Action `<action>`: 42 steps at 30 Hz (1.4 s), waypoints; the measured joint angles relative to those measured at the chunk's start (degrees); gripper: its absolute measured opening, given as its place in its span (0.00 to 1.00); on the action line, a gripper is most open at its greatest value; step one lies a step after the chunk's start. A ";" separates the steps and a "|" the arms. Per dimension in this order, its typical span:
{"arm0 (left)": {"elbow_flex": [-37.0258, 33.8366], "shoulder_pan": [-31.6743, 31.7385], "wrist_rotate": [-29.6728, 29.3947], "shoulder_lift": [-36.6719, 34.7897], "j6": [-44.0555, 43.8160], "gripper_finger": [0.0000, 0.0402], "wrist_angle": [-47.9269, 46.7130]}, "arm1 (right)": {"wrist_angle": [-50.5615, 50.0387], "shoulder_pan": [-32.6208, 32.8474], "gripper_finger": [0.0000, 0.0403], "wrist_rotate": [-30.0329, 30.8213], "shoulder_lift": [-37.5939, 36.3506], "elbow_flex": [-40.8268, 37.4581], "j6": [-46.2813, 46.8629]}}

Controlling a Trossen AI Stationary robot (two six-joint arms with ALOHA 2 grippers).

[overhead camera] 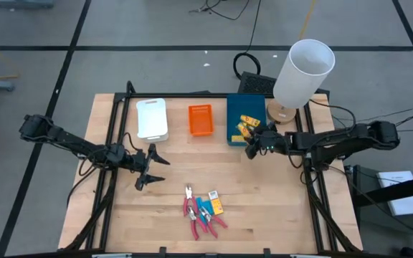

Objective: Pick & Place School Supplies
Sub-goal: Put the crayon box into the blue bin

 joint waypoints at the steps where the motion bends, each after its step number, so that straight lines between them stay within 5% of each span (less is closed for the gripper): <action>1: 0.00 -0.02 0.00 0.01 -0.02 0.77 -0.04 | 0.63 -1.01 0.32 0.02 -0.03 0.00 -0.01; 19: 0.00 -0.01 0.00 0.01 0.00 0.77 -0.09 | 1.12 -13.50 0.32 -0.26 3.88 0.00 -0.08; 42: 0.00 -0.01 0.00 0.01 -0.01 0.77 -0.11 | 1.66 -14.40 0.32 -1.99 9.81 0.00 0.89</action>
